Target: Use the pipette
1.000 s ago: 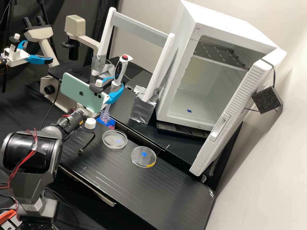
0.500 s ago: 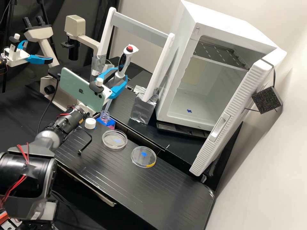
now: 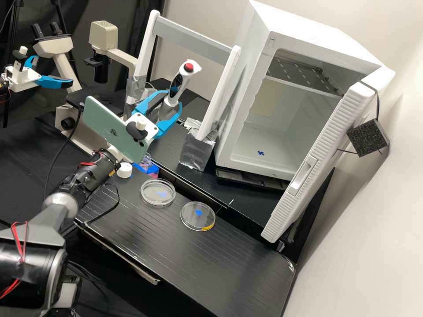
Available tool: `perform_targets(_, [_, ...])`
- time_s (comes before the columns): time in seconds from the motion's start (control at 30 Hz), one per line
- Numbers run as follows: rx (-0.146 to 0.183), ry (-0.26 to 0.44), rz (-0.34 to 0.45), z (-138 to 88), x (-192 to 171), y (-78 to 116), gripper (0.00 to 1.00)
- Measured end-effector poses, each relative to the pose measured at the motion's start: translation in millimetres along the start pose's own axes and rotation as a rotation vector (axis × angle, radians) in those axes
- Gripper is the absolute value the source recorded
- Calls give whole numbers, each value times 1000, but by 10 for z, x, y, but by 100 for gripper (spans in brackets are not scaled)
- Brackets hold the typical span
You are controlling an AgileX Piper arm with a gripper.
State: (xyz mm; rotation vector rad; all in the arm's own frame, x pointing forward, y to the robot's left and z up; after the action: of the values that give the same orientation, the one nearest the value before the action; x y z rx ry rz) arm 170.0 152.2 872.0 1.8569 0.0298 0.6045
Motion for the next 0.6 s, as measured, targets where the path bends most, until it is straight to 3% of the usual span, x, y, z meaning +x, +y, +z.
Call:
perform_targets(0.13, [30,4,64,118,-131,208,0])
perform_targets(0.2, [19,4,113,191,-184,333,0])
perform_targets(0.4, [50,49,178,310,-334,617,0])
perform_targets(0.43, [41,57,180,330,-366,666,0])
perform_targets(0.47, [56,61,180,344,-382,690,0])
perform_targets(0.53, [48,65,168,368,-417,728,0])
perform_targets(0.6, [15,57,151,396,-444,737,0])
